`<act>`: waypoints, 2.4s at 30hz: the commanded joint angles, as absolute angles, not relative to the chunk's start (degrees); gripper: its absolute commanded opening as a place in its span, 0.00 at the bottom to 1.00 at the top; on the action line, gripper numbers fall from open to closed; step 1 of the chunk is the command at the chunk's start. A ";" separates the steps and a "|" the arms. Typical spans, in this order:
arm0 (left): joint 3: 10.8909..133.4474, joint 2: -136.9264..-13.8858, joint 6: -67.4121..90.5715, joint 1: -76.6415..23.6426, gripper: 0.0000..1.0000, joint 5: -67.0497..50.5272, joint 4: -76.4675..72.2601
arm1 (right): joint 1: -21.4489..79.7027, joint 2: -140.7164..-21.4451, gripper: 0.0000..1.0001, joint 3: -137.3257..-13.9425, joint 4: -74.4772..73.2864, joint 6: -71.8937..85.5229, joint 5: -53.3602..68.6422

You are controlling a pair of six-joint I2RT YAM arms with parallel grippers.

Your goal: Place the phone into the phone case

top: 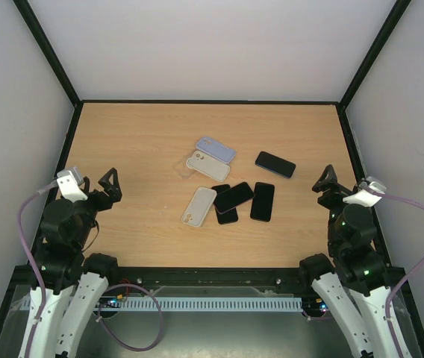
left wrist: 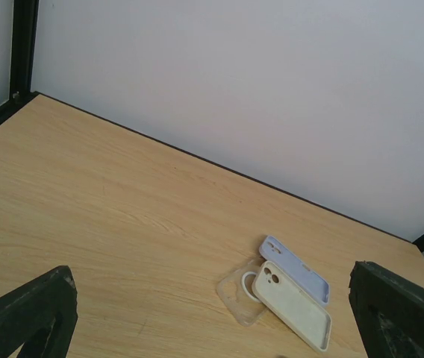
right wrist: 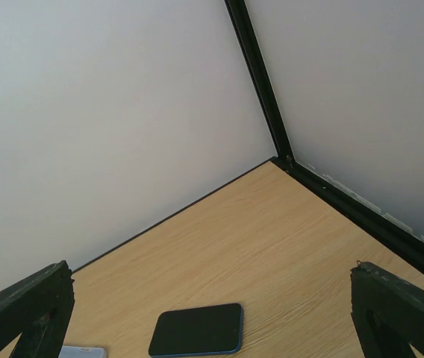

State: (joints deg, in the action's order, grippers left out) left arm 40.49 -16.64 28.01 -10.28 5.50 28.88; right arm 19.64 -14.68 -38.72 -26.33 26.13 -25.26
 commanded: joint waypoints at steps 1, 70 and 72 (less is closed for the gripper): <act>40.22 -17.41 27.20 -10.02 1.00 4.47 26.98 | 20.05 -14.44 0.98 -38.20 -25.63 25.85 -25.84; 32.93 -84.43 73.35 -56.93 0.37 16.28 6.00 | 20.04 -14.51 0.98 -35.51 -22.50 22.76 -17.24; 33.32 -83.95 72.82 -56.86 0.31 17.26 7.47 | 20.04 -14.46 0.98 -35.46 -22.54 22.76 -17.26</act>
State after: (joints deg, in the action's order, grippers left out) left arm 32.75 -83.24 73.58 -56.62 16.51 3.68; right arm 19.64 -15.25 -36.07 -23.70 23.33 -17.41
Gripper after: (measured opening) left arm 0.353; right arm 0.982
